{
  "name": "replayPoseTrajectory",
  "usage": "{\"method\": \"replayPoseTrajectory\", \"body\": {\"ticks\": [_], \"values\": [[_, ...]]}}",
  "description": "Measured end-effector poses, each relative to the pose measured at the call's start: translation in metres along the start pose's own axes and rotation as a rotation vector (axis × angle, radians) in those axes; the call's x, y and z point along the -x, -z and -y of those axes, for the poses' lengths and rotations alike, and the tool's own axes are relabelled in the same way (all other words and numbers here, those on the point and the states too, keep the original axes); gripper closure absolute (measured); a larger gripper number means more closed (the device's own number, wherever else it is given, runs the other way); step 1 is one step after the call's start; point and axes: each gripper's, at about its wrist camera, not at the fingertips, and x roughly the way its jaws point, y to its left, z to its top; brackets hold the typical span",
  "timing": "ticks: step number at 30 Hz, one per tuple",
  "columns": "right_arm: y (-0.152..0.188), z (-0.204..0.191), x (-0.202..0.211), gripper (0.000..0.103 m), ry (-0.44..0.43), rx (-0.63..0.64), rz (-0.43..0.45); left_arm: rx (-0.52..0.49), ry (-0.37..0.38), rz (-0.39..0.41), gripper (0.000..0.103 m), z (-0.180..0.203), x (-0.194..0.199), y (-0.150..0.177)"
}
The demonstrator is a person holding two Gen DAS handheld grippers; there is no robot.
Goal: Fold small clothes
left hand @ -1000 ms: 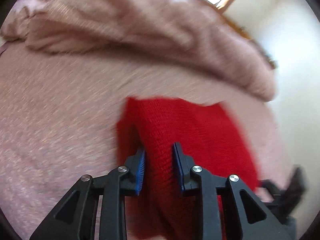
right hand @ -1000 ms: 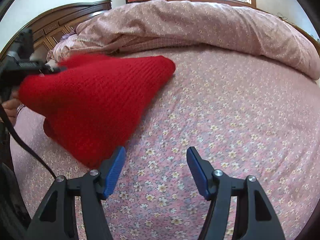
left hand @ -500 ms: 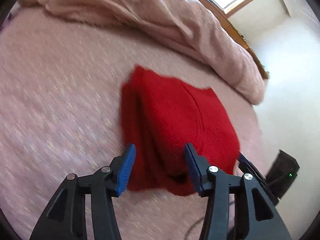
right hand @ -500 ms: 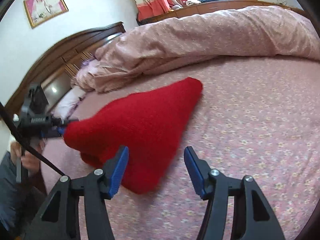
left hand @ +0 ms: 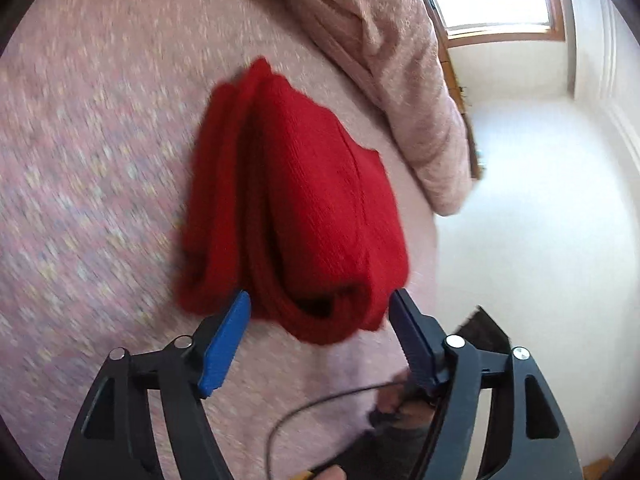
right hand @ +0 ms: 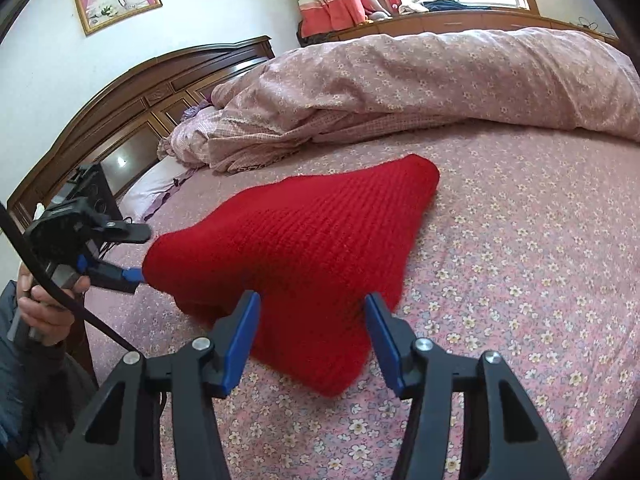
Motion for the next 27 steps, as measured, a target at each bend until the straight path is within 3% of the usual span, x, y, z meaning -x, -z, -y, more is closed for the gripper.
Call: {"method": "replayPoseTrajectory", "body": {"ticks": [4, 7, 9, 10, 12, 14, 15, 18, 22, 27], "values": [[0.002, -0.002, -0.002, 0.046, 0.01, 0.009, -0.01, -0.03, -0.074, -0.012, 0.032, 0.007, -0.021, 0.0], [0.003, -0.004, -0.002, 0.046, 0.019, 0.014, -0.008, 0.012, -0.025, 0.013, 0.032, 0.011, -0.035, -0.009], [0.005, -0.008, 0.0, 0.045, 0.037, 0.018, 0.008, 0.013, -0.021, 0.058, 0.055, 0.017, -0.039, -0.014], [0.007, -0.012, 0.003, 0.045, 0.058, 0.025, 0.028, -0.015, -0.051, 0.078, 0.077, 0.023, -0.04, -0.015], [0.014, -0.019, 0.009, 0.044, 0.095, 0.042, 0.077, -0.086, -0.089, 0.128, 0.081, 0.039, -0.036, -0.015], [0.023, -0.029, 0.013, 0.025, 0.115, 0.069, 0.121, -0.148, -0.077, 0.175, 0.082, 0.055, -0.03, -0.011], [0.031, -0.037, 0.011, 0.023, 0.154, 0.096, 0.131, -0.18, -0.066, 0.191, 0.082, 0.065, -0.028, -0.014], [0.047, -0.052, 0.002, 0.023, 0.282, 0.132, 0.155, -0.245, -0.051, 0.226, 0.082, 0.08, -0.017, -0.017], [0.047, -0.057, -0.02, 0.023, 0.348, 0.129, 0.104, -0.252, -0.037, 0.234, 0.082, 0.09, -0.019, -0.021], [0.033, -0.056, -0.025, 0.023, 0.397, 0.108, 0.164, -0.274, -0.02, 0.234, 0.082, 0.098, -0.027, -0.026]]}}
